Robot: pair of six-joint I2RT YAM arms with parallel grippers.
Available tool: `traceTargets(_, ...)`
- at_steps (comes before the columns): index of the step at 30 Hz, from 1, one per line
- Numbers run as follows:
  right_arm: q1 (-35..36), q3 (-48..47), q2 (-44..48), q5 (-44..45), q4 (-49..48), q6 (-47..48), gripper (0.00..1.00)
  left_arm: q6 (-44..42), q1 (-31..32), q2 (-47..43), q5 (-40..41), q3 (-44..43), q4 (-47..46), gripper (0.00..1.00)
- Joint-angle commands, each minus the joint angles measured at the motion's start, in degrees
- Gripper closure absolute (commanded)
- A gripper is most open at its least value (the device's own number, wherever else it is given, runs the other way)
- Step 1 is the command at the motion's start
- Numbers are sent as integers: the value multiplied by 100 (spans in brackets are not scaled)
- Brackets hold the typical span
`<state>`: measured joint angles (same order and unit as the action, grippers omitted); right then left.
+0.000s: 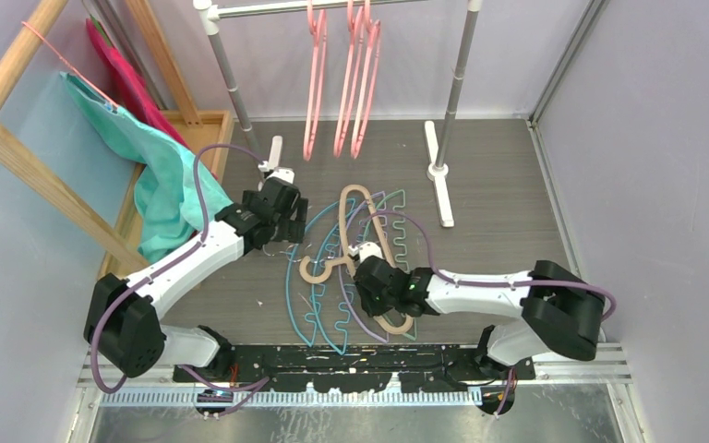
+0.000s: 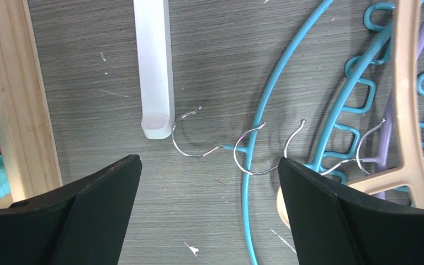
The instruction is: Organize the hangers
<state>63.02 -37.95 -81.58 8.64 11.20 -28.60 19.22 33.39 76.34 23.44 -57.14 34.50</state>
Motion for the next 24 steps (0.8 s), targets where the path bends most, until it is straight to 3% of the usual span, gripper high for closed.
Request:
traceTargets(1, 1, 64, 802, 605, 641, -228, 91, 99, -58, -268, 145, -4, -205, 2)
traceTargets(9, -256, -481, 2855, 897, 2009, -322, 91, 67, -60, -252, 45, -167, -226, 2)
traceTargets(13, -1346, -979, 3409, -451, 2207, -42, 91, 66, -60, -204, -8, -230, -242, 2)
traceTargets(18, -2629, -1693, 3409, -2089, 2360, 225, 91, 17, -60, -150, 19, -269, -215, 2)
traceTargets(24, -3020, -2298, 3099, -3356, 2469, 265, 94, -50, -65, -158, 86, -266, -207, 2)
